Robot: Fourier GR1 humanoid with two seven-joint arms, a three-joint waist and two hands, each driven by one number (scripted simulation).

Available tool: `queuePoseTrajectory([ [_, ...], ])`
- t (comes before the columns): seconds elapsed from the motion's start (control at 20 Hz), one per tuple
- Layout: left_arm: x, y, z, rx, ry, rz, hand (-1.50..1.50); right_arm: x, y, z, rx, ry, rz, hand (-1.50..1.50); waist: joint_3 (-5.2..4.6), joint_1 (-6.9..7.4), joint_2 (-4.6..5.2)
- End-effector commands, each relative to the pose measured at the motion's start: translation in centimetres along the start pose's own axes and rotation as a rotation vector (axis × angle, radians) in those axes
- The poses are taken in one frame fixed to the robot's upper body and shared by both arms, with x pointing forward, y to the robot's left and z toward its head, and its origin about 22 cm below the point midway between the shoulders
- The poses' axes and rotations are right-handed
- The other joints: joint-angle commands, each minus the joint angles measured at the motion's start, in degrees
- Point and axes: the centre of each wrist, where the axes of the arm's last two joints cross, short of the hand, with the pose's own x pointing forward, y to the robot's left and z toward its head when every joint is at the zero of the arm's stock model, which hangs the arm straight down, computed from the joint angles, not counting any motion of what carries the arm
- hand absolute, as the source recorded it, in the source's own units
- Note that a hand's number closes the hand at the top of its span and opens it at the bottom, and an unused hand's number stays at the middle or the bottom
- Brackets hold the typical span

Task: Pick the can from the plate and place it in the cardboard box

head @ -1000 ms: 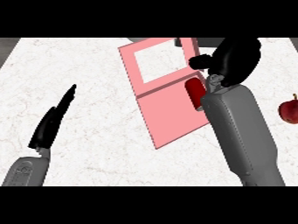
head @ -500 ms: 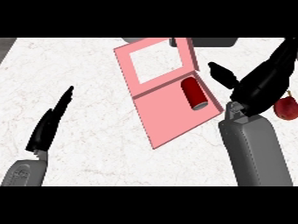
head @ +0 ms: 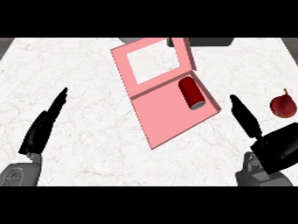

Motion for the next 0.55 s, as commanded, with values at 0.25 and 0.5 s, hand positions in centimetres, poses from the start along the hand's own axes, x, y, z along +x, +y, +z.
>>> queuePoseTrajectory([
  [0.25,0.1,-0.6,0.4,-0.008,-0.022,0.0,0.0,-3.1,-6.9,3.6,-0.072,0.128,-0.071,-1.5,-0.03,0.2,0.19],
  [0.5,0.5,-0.8,-0.4,0.003,-0.017,0.001,0.0,-4.7,-8.5,3.9,-0.067,0.129,-0.034,-1.5,-0.03,0.41,0.32],
])
